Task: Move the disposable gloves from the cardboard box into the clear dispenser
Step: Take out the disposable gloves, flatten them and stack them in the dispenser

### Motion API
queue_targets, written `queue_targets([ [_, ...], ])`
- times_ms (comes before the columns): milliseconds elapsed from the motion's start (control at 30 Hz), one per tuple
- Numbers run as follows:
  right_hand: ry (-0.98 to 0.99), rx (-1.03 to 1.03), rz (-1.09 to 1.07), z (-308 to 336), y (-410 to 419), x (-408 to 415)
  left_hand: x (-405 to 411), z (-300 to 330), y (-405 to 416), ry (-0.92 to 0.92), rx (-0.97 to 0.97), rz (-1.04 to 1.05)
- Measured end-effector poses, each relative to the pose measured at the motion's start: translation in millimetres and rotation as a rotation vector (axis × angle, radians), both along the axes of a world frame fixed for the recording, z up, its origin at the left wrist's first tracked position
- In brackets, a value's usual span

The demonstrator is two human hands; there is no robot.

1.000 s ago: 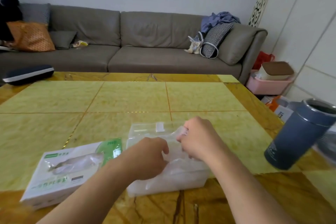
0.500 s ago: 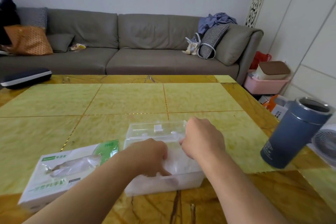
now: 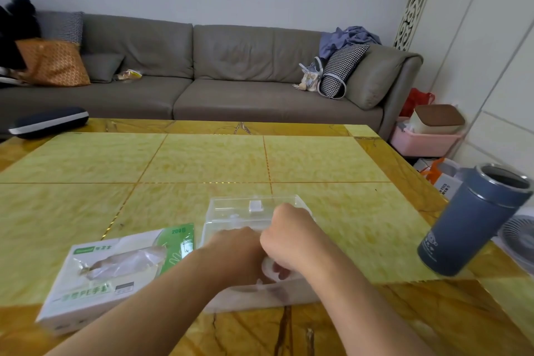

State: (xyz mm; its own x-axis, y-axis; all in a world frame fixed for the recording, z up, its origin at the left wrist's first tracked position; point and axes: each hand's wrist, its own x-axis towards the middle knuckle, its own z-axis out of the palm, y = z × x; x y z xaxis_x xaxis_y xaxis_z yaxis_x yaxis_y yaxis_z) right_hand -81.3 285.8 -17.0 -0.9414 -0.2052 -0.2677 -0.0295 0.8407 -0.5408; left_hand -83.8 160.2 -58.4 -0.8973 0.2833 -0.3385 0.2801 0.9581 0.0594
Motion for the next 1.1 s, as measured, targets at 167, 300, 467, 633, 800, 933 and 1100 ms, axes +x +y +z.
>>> queue_targets([
  [167,-0.118,0.353,0.178,-5.9,5.0,-7.9,-3.3,0.9,-3.6,-0.125,0.056,0.004],
  [300,-0.271,0.555,0.305,-9.5,-6.0,-13.7,-7.8,6.1,-8.0,-0.150,-0.028,-0.047],
  [467,-0.299,0.608,0.315,-18.5,-8.3,-21.2,-6.3,11.9,-13.6,-0.189,-0.157,-0.122],
  [633,-0.287,0.601,0.288,-26.2,-7.5,-19.8,7.0,30.7,-32.4,-0.225,-0.049,-0.174],
  [800,-0.221,0.492,0.224,-15.8,-4.6,-10.3,38.6,50.9,-75.5,0.046,0.747,0.122],
  [933,0.033,0.501,0.189,4.3,-7.8,10.5,58.7,31.1,-129.3,0.457,0.737,0.536],
  [1100,0.414,0.353,0.162,17.3,-35.4,31.7,72.6,6.0,-164.8,0.417,0.241,0.670],
])
